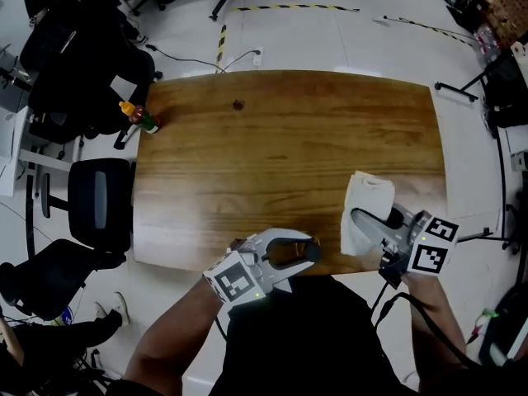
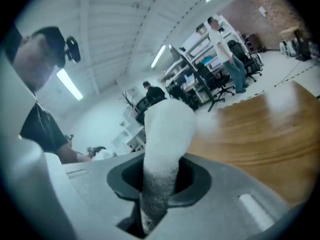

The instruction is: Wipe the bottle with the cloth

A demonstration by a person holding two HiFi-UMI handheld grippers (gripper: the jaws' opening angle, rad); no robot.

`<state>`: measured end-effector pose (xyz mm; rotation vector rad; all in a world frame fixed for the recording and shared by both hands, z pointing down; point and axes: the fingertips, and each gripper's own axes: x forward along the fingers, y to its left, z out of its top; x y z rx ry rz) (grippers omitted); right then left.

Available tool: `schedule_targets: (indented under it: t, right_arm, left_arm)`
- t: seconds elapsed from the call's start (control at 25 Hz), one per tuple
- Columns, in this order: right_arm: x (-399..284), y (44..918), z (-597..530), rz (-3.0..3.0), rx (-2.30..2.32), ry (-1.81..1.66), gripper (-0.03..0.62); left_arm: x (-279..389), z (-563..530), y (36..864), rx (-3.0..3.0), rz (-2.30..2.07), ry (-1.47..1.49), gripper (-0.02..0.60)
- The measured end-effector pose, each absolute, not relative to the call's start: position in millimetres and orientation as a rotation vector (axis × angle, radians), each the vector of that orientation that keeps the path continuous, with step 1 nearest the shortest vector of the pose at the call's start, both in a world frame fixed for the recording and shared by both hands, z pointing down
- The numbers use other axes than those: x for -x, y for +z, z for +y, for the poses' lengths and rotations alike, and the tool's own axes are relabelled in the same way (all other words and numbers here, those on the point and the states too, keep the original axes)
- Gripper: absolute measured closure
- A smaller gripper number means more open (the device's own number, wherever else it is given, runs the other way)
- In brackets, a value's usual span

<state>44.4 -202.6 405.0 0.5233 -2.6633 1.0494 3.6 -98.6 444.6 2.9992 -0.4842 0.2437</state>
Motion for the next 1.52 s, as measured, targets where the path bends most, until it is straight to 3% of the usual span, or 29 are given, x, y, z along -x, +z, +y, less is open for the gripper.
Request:
schedule_targets:
  t: [0.2, 0.44, 0.92, 1.16, 1.32, 1.52]
  right_arm:
    - [-17.3, 335.7, -161.2, -2.875, -0.578, 0.881, 0.522]
    - [25.6, 341.9, -122.1, -2.819, -0.581, 0.569, 0.522]
    - [36.9, 374.4, -105.9, -2.580, -0.599, 0.034, 0.522]
    - [17.1, 379.7, -99.8, -2.516, -0.587, 0.113, 0.522]
    - [-32.6, 399.8, -81.1, -2.351, -0.575, 0.281, 0.522]
    - [-79.8, 366.4, -51.5, -2.523, -0.957, 0.723, 0.522]
  left_arm:
    - [-2.1, -99.8, 442.9, -3.036, -0.428, 0.239, 0.436]
    - [-3.0, -96.7, 443.0, -3.053, -0.356, 0.245, 0.437]
    - [-1.6, -94.9, 445.8, -3.072, -0.294, 0.235, 0.437]
    - [-2.4, -96.0, 445.4, -3.080, -0.289, 0.232, 0.437]
    - [-0.2, -96.9, 447.9, -3.077, -0.286, 0.223, 0.437]
    - [13.0, -95.8, 451.1, -3.061, -0.310, 0.179, 0.435]
